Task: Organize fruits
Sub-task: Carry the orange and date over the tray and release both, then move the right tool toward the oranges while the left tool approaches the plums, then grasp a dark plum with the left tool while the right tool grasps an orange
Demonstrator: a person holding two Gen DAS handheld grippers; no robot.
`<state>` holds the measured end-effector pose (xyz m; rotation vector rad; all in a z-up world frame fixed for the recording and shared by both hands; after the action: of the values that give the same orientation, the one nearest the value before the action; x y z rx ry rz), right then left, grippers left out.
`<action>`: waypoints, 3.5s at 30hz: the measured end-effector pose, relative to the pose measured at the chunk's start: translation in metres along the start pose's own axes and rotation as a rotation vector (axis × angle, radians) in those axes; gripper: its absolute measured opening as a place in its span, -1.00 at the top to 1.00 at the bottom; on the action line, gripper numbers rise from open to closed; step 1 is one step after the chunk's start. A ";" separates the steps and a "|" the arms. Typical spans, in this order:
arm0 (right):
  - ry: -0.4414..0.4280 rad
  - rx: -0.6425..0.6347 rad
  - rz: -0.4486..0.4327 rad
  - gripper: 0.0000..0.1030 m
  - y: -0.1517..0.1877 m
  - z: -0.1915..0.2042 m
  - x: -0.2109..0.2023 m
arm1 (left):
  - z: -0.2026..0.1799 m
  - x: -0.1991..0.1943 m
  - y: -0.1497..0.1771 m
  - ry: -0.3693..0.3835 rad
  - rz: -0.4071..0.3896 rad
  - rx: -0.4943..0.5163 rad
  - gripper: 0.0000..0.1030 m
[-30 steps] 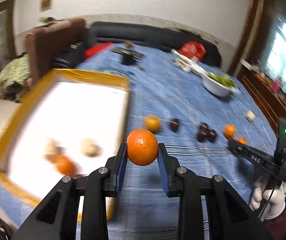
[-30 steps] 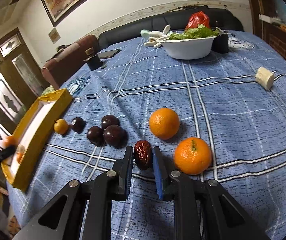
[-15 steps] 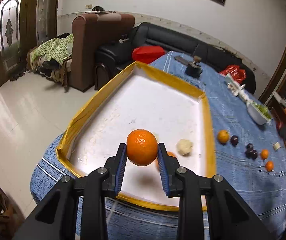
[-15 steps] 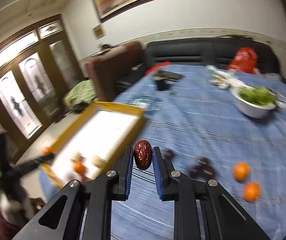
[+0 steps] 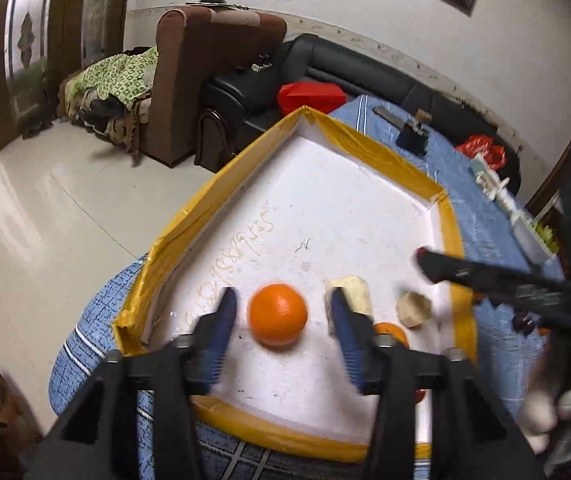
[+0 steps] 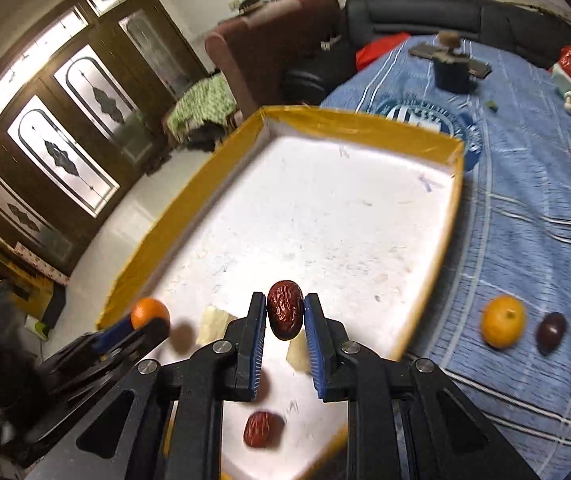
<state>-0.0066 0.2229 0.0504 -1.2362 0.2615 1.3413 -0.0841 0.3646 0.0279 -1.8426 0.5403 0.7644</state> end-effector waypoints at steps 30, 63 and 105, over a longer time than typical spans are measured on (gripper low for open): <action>0.255 0.179 -0.366 -0.32 0.076 -0.162 -0.266 | -0.134 -0.042 0.039 0.303 0.067 0.143 -0.61; 0.305 0.232 -0.268 0.10 0.096 -0.262 -0.180 | -0.263 0.010 0.072 0.294 0.123 0.477 -0.42; 0.316 0.292 -0.228 0.25 0.105 -0.281 -0.163 | -0.326 0.107 0.080 0.411 0.262 0.631 0.38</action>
<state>-0.0068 -0.1161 0.0062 -1.1854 0.5050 0.8753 0.0207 0.0308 -0.0103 -1.3403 1.1600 0.3128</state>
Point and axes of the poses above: each gripper's, at about its wrist camera, not at the fingertips, and x roughly the way its jaws point, z to its left, y to its underside, the point moved 4 cm from there along x, roughly the way its jaws point
